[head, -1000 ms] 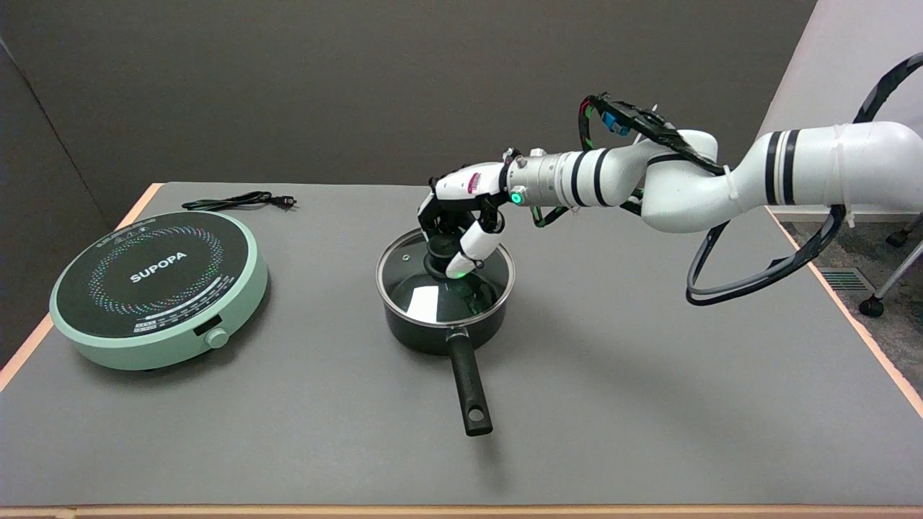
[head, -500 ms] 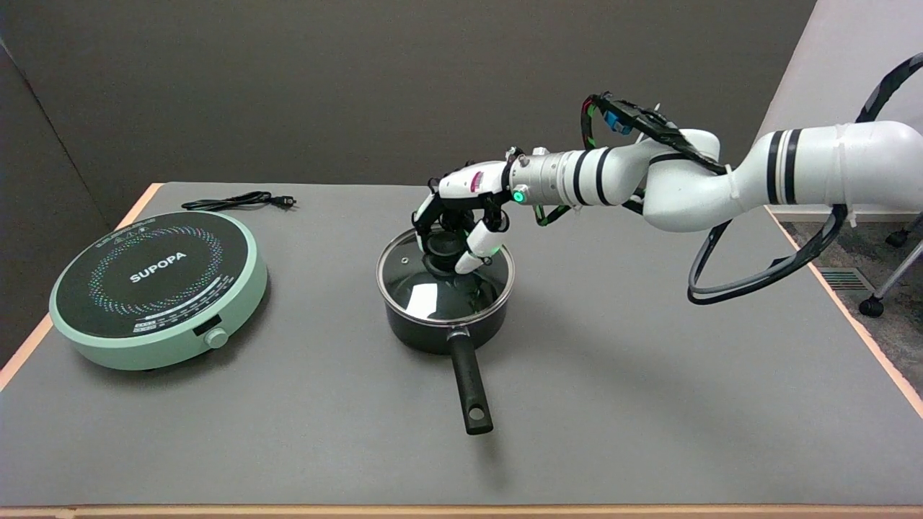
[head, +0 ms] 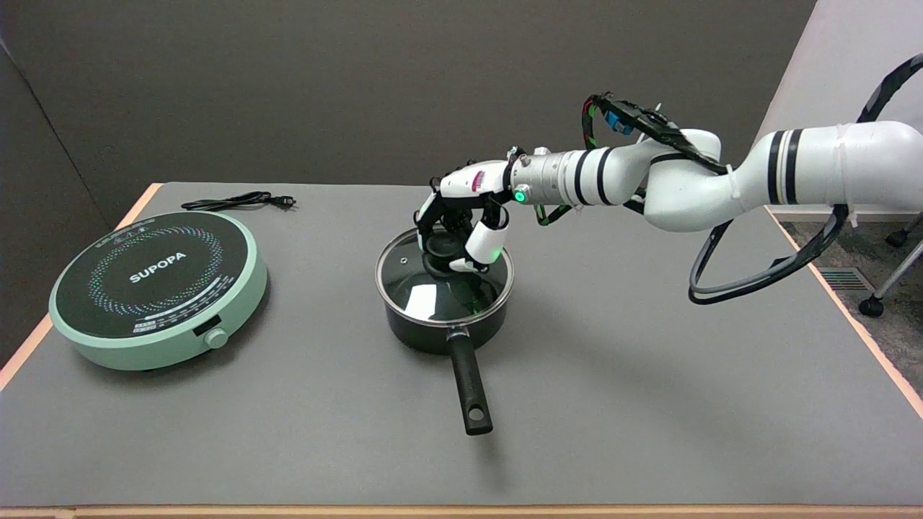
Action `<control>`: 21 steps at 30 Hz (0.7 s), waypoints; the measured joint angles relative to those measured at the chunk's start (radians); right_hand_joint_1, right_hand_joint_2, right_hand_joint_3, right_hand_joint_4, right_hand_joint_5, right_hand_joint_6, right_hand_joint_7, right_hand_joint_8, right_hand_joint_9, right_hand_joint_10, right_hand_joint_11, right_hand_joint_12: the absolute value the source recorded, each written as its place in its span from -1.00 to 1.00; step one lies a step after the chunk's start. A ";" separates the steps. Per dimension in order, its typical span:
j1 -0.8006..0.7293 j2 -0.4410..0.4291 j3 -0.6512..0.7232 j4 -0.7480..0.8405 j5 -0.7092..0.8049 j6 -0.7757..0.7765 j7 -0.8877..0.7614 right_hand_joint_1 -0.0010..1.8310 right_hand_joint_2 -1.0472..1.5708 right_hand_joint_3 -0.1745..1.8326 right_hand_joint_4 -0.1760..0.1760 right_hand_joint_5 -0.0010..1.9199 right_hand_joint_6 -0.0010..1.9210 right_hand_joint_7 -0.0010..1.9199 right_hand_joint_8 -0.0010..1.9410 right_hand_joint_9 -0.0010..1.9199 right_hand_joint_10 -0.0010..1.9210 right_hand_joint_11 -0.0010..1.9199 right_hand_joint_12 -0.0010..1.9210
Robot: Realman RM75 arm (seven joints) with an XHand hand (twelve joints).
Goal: Place the pot lid onto the pot.
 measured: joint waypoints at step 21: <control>0.010 0.044 0.050 -0.022 0.016 -0.001 -0.003 -0.54 -0.06 -0.06 0.42 -0.96 -0.87 -0.97 -0.94 -0.98 -0.79 -0.91 -0.40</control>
